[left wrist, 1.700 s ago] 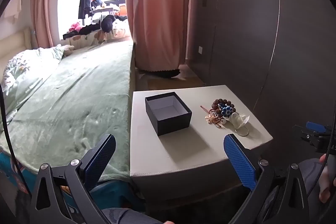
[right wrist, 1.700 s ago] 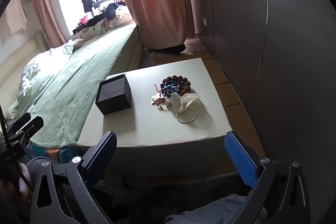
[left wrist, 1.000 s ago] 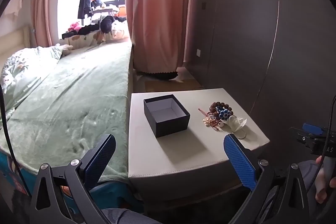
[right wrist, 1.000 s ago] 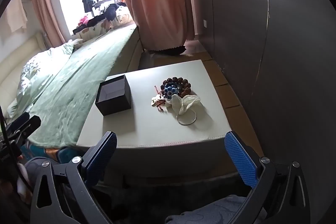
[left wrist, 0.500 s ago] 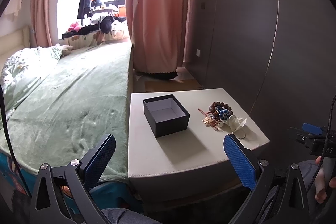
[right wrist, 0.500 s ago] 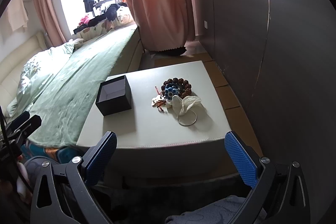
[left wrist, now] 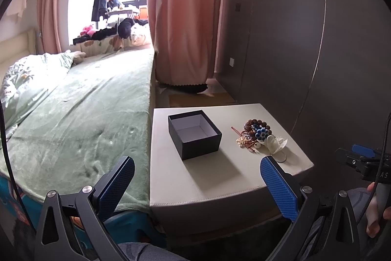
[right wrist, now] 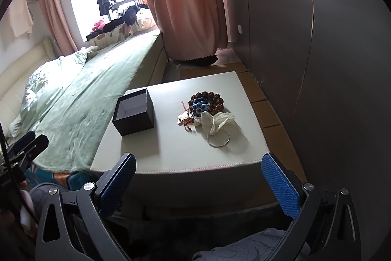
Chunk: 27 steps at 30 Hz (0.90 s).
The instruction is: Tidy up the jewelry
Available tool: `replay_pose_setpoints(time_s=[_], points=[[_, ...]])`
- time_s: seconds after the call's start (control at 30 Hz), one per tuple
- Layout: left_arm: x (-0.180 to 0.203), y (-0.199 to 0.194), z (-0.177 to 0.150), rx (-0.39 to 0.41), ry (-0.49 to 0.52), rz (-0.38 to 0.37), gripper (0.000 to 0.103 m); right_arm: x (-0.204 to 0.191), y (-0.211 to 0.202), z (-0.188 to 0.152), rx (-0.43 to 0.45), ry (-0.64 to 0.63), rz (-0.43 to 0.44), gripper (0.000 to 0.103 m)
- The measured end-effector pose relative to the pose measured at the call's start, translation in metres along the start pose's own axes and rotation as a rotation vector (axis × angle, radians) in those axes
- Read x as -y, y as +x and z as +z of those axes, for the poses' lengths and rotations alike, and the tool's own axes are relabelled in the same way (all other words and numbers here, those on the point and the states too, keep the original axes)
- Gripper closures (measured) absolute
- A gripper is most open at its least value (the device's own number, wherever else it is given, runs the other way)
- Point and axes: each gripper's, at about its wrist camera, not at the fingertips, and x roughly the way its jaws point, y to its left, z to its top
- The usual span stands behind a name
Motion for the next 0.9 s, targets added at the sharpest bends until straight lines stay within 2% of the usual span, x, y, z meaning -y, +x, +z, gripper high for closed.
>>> replay_pose_setpoints(time_s=[0.9], points=[[-0.003, -0.0008, -0.0016, 0.005, -0.01, -0.005, 0.001, -0.0001, -0.0005, 0.0011, 0.001, 0.003, 0.003, 0.0]])
